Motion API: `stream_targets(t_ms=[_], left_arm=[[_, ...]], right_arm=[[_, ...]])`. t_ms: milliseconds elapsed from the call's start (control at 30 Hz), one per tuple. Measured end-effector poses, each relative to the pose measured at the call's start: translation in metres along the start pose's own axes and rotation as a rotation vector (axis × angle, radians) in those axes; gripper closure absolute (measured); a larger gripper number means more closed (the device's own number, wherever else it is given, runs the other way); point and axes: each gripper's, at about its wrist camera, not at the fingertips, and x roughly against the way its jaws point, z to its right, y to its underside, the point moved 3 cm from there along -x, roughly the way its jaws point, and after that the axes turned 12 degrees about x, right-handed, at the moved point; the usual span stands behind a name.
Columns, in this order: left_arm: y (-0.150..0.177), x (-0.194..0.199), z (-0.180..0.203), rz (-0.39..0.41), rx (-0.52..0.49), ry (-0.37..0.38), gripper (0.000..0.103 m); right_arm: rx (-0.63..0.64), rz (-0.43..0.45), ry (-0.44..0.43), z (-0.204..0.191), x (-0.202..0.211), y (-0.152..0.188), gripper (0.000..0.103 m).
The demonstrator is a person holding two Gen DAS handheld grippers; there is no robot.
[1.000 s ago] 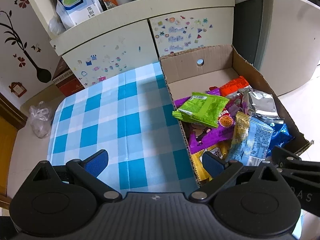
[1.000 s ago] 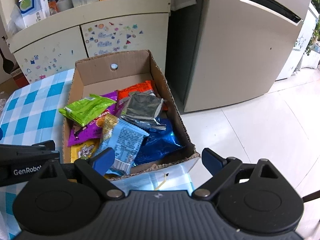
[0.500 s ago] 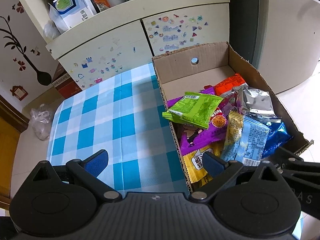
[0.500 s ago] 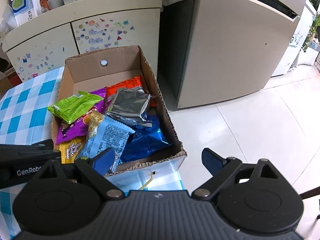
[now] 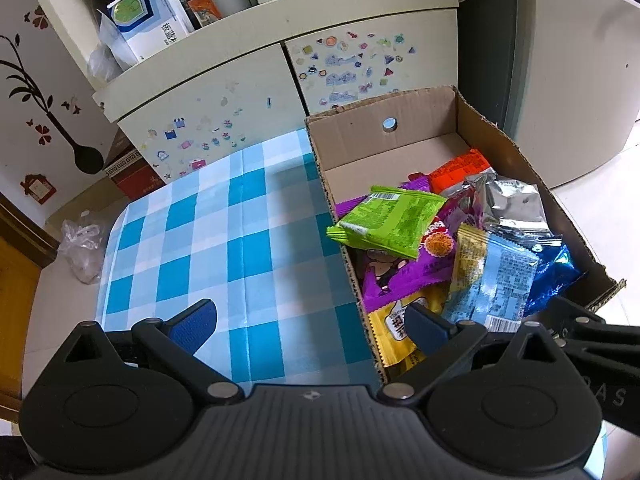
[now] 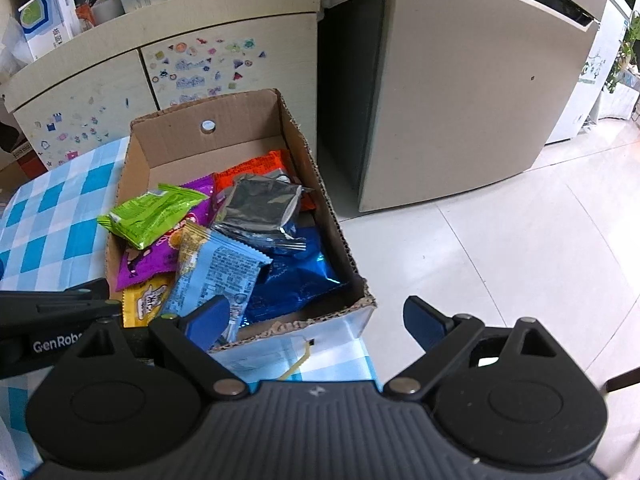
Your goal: Organize snacks
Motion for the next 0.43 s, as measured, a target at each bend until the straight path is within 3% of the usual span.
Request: stream_targets(t_ms=[433], left_arm=[[0.007,-0.004,-0.069,-0.013,0.050,0.018,0.000]], right_arm=[[0.121,0.060,-0.084,-0.063,0.013,-0.007,0.009]])
